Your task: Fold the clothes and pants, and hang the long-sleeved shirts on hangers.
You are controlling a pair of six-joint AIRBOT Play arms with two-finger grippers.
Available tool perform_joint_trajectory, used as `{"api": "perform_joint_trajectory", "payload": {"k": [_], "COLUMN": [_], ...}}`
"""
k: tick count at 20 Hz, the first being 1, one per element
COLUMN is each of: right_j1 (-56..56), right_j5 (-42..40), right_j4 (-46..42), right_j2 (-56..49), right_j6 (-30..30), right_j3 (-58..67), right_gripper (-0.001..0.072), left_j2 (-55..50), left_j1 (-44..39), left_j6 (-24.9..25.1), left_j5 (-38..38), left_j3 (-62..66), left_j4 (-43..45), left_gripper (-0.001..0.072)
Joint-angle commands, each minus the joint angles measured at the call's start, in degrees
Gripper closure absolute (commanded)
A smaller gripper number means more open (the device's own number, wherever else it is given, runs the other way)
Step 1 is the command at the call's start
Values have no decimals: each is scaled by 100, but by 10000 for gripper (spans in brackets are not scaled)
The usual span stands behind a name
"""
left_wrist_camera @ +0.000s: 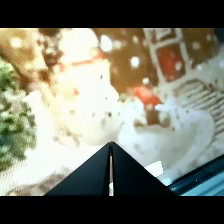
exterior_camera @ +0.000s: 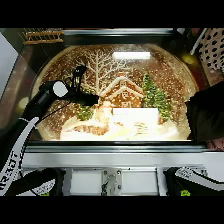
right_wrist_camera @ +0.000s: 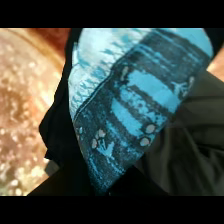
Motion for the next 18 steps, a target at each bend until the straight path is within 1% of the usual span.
{"api": "perform_joint_trajectory", "payload": {"k": [1,4,9,12,13,14,15,16,18], "right_j1": [-249,-249,-249,-249,-251,-260,-260,-260,-262], "right_j5": [439,717,820,901,1010,1139,1292,1486,1626], "right_j4": [-590,-1023,-1102,-1185,-1196,-1233,-1296,-1445,-2175], "right_j2": [258,625,1165,1268,1266,1268,1268,1279,1464], "right_j6": [577,1008,1069,1086,1084,1086,1086,1084,1091], "right_j3": [-90,-599,-1777,-2085,-2096,-2096,-2096,-2094,-2087], "right_gripper": [695,694,692,679,571,333,190,173,179], "left_j2": [2,2,2,2,2,2,2,2,2], "left_j1": [-4,-4,-4,-4,-4,-4,-4,-4,-4], "left_j6": [-4,-2,0,2,2,4,4,4,4], "left_j5": [-11,-9,-70,-168,-201,-214,-210,-210,-212], "left_j3": [-4,-4,-4,-4,-4,-4,-4,-4,-4], "left_j4": [-4,-2,-2,0,0,2,2,2,2], "left_gripper": [698,698,698,698,698,698,698,698,698]}}
